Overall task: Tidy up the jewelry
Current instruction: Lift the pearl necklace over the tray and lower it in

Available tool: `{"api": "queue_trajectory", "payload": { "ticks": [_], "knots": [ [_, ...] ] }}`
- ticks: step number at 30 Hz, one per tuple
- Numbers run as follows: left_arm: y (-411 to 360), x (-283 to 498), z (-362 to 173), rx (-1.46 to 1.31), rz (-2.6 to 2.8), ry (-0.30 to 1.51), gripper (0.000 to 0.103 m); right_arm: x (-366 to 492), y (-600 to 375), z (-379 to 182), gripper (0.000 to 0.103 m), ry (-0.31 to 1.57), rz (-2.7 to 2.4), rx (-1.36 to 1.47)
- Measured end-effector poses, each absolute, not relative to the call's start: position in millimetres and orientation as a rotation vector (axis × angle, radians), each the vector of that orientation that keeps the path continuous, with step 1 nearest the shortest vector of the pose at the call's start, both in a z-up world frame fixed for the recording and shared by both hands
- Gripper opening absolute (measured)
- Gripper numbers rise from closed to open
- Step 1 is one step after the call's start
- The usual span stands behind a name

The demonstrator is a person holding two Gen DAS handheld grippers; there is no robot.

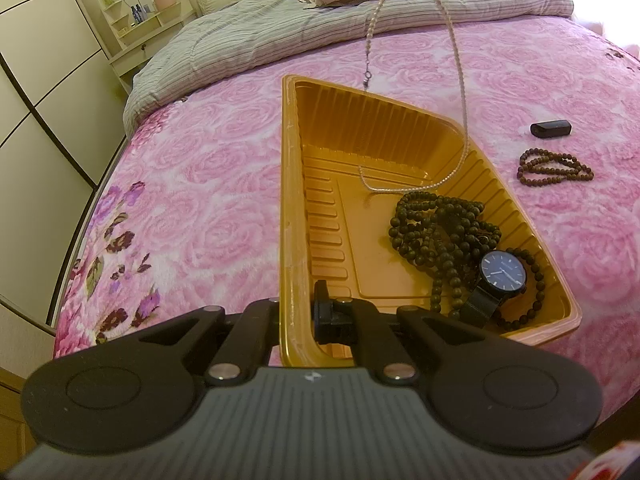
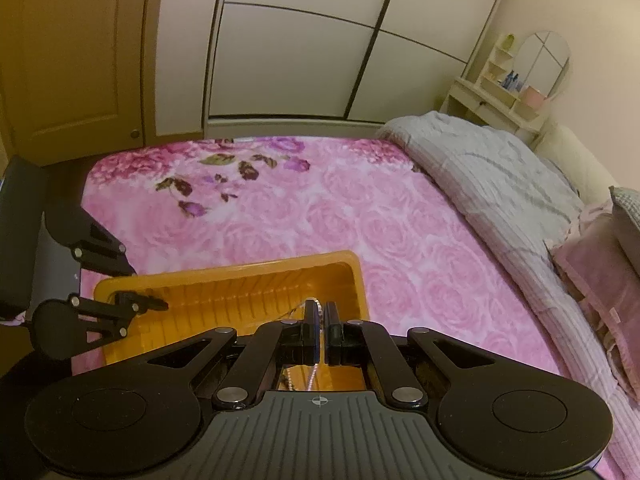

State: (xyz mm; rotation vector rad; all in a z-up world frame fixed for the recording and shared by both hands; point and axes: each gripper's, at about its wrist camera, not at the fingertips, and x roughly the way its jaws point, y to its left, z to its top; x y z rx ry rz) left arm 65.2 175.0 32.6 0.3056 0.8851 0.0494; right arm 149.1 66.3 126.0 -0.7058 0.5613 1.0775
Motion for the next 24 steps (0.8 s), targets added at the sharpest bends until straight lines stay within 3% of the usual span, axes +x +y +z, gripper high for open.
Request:
{"api": "queue_trajectory", "payload": {
  "ticks": [24],
  "knots": [
    [175.5,65.1,32.5,0.305,0.049,0.885,0.002,179.8,80.2,77.1,0.002,0.664,1.032,-0.742]
  ]
}}
